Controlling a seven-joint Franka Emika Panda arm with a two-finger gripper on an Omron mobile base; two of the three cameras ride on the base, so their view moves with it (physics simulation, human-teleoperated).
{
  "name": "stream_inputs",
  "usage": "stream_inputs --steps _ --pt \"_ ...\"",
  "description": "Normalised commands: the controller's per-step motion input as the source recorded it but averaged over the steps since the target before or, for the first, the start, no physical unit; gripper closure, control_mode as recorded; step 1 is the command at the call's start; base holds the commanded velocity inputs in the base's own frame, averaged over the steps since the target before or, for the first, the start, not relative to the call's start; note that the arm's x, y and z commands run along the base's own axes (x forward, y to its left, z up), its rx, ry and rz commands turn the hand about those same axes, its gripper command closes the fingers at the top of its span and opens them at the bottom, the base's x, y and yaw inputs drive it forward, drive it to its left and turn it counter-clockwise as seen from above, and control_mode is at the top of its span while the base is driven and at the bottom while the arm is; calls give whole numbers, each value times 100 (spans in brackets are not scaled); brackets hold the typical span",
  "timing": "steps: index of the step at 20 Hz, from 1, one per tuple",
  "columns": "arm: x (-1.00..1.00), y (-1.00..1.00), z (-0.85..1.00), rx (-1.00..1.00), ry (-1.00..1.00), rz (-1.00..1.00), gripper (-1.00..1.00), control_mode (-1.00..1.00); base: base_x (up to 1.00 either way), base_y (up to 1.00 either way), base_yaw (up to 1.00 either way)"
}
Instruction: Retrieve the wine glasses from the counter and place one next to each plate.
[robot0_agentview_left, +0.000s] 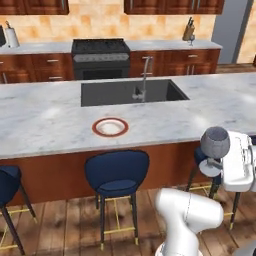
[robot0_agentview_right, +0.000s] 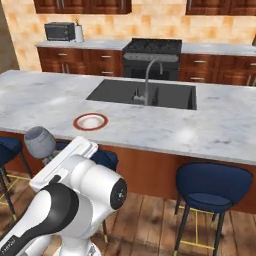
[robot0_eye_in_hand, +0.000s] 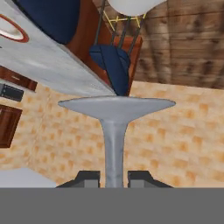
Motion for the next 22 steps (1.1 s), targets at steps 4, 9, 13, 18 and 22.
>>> stream_inputs --steps 4,9,13,18,22 --pt "0 0 0 0 0 0 100 100 87 -52 0" --pt "0 0 0 0 0 0 100 100 100 52 0" --pt "0 0 0 0 0 0 100 100 100 28 15" --pt "0 0 0 0 0 0 100 100 96 8 43" --pt "0 0 0 0 0 0 100 100 88 0 58"
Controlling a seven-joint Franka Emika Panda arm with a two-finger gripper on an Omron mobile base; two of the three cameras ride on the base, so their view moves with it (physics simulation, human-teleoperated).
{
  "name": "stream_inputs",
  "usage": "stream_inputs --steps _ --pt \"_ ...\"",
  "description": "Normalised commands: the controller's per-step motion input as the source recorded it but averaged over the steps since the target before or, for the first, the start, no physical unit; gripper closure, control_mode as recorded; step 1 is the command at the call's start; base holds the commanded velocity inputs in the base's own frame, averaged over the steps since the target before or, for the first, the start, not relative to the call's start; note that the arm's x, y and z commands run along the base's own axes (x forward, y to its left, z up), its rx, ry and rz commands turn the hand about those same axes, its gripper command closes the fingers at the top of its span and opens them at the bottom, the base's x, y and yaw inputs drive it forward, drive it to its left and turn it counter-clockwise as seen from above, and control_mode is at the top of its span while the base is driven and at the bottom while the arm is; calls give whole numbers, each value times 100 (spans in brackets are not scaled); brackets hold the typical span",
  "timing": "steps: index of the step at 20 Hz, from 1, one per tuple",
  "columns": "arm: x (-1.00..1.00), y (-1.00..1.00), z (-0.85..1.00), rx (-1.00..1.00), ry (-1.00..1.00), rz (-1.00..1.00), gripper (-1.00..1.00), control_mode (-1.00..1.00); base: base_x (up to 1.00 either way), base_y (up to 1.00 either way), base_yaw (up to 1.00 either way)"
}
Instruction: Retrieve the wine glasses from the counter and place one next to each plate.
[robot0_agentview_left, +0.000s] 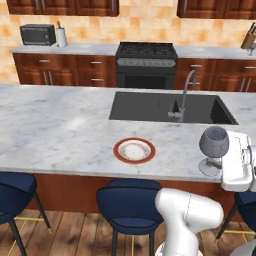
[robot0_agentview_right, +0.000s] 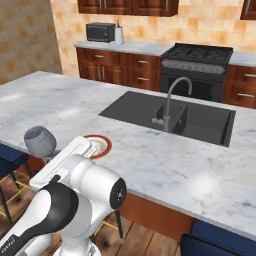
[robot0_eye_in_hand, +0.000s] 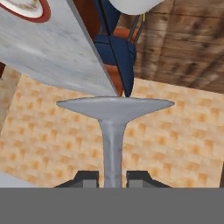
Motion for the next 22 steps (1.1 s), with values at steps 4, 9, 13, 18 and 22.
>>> stream_inputs --steps 4,9,13,18,22 --pt "0 0 0 0 0 0 100 100 76 -1 5" --pt "99 -12 -27 0 0 1 100 -100 0 0 0" --pt "86 -13 -31 0 0 7 100 -100 0 0 0" --pt "84 -34 -45 1 0 15 100 -100 0 0 0" --pt "83 -30 -46 0 0 14 100 -100 0 0 0"
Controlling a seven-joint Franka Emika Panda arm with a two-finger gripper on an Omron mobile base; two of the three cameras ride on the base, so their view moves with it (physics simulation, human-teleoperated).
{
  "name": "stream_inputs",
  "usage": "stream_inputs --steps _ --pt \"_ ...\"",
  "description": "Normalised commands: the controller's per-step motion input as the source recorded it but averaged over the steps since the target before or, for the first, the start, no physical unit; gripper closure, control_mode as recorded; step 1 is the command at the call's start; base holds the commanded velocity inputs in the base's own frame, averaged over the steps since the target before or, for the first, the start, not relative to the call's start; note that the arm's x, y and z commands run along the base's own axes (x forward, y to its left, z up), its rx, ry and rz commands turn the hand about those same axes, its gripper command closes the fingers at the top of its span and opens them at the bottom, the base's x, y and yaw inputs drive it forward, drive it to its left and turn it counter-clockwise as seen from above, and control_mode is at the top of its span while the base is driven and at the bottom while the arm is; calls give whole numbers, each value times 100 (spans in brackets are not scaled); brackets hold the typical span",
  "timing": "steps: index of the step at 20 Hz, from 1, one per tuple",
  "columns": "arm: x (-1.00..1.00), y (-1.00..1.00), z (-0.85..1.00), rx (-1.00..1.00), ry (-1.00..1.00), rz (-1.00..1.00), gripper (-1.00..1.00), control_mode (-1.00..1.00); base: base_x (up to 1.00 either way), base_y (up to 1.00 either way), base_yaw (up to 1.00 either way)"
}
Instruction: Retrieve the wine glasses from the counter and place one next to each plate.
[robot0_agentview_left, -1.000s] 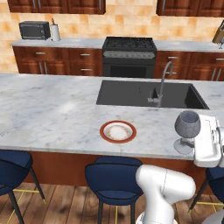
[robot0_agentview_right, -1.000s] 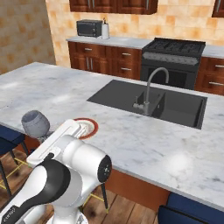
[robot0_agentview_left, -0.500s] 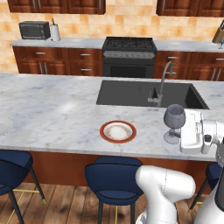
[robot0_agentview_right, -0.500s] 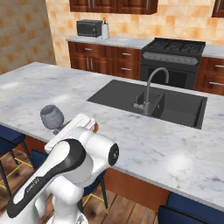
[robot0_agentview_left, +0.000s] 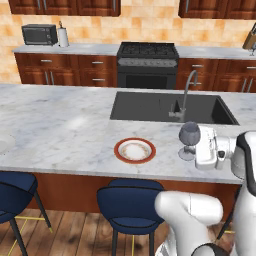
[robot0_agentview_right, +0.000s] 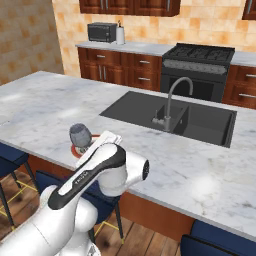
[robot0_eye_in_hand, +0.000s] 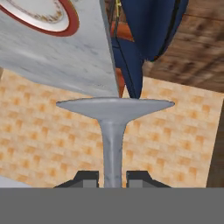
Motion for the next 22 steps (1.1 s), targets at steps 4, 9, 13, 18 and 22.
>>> stream_inputs --steps 4,9,13,18,22 --pt "93 -19 -45 0 0 7 100 -100 0 0 0" --pt "70 -9 -41 -1 1 6 100 -100 0 0 0" --pt "56 -10 -38 -1 0 3 100 -100 0 0 0" --pt "62 -8 -44 -3 0 2 100 -100 0 0 0" --pt "67 -1 -52 -4 0 0 100 -100 0 0 0"
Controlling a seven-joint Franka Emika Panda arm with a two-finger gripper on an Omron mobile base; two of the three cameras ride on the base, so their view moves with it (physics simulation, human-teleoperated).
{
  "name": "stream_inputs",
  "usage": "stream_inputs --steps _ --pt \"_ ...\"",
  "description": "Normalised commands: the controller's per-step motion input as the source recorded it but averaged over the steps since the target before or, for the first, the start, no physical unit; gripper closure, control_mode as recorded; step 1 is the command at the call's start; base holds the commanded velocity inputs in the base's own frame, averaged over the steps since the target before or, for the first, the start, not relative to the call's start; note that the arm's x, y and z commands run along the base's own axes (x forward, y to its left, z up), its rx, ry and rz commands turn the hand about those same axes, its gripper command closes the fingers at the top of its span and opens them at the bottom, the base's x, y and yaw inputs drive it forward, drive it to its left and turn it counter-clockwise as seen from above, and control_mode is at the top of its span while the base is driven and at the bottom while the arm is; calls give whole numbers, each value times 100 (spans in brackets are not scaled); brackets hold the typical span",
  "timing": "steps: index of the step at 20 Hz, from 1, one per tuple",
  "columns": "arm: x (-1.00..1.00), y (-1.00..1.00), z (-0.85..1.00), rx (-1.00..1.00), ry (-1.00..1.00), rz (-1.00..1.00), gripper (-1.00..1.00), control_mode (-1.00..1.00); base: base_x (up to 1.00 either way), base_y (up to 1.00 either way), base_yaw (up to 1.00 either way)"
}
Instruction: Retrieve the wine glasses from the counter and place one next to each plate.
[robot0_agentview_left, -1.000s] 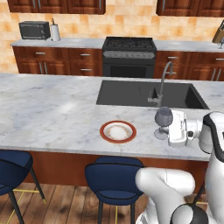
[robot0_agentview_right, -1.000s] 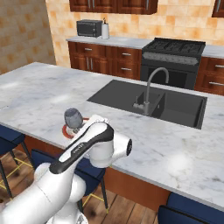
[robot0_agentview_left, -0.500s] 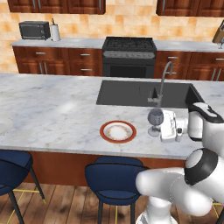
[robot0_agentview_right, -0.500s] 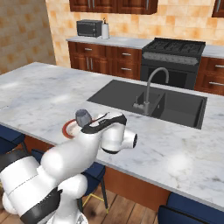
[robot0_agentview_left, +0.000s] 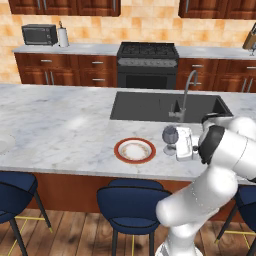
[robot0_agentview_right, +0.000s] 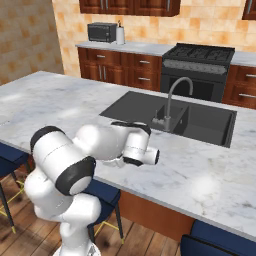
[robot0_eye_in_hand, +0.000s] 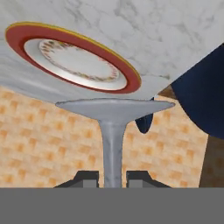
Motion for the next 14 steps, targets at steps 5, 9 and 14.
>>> stream_inputs --steps 5,9,14 --pt "55 -3 -36 -1 0 0 100 -100 0 0 0" --pt "39 -14 -29 0 0 0 100 -100 0 0 0" --pt "29 -13 -33 0 0 0 100 -100 0 0 0"
